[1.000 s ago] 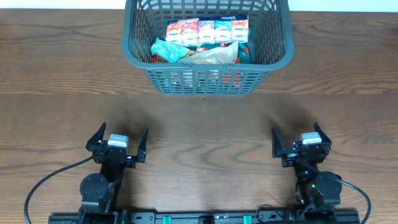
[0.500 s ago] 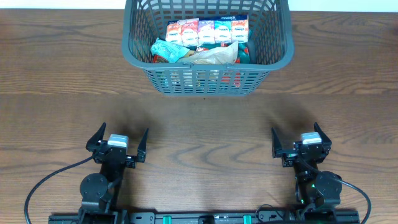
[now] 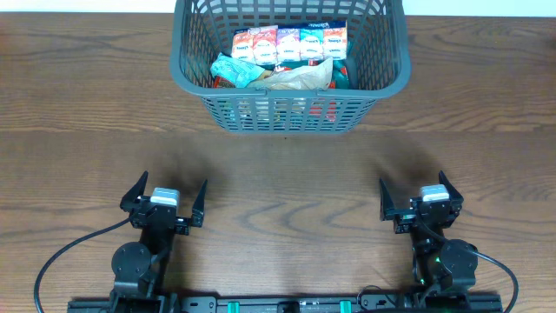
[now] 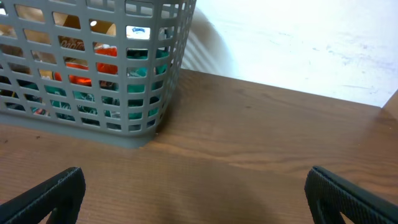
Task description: Pack container
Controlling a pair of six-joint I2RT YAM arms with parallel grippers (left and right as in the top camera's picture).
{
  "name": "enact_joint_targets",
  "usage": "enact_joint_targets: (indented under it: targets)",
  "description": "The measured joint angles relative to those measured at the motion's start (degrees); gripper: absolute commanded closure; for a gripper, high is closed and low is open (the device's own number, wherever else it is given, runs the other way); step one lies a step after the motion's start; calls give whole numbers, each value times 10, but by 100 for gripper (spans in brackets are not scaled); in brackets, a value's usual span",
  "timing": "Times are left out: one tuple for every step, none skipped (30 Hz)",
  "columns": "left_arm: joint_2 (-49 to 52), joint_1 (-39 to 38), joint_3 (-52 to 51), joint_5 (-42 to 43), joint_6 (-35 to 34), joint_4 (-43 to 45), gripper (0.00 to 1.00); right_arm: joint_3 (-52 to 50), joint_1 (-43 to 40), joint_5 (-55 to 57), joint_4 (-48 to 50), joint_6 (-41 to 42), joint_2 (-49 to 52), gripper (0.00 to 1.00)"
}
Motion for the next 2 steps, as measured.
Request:
enact_joint_targets:
  targets:
    - [0,0,0,0,0,0,1,0,0,0,0,0,0,1]
    - [0,0,0,0,0,0,1,0,0,0,0,0,0,1]
